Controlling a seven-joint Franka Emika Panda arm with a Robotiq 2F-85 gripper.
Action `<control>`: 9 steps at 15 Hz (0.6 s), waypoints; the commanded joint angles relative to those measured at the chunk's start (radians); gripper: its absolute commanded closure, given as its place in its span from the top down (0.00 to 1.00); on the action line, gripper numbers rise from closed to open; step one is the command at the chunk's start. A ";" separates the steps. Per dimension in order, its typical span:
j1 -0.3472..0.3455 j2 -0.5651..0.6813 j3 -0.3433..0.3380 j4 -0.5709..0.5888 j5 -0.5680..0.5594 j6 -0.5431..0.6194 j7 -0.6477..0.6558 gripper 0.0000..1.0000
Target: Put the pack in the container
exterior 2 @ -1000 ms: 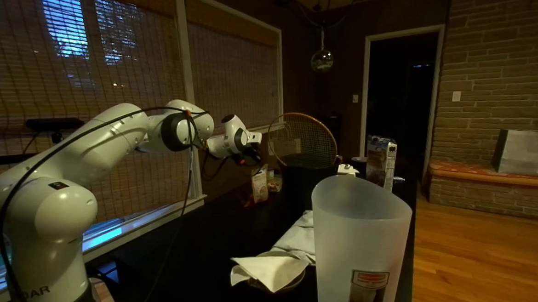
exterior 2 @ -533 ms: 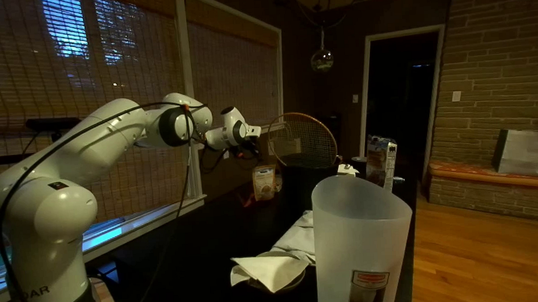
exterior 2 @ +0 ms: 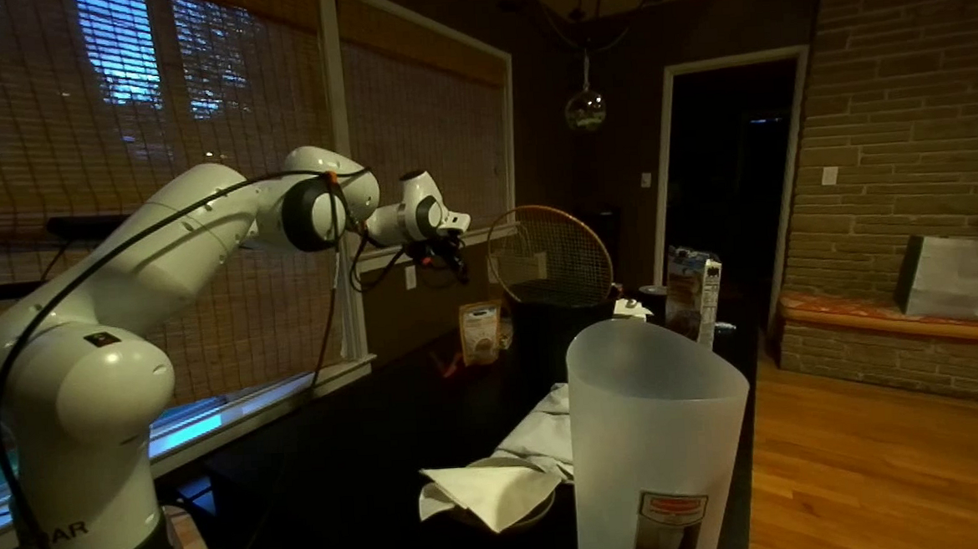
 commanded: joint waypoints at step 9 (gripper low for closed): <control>-0.060 0.189 0.010 0.089 0.002 0.140 -0.010 0.59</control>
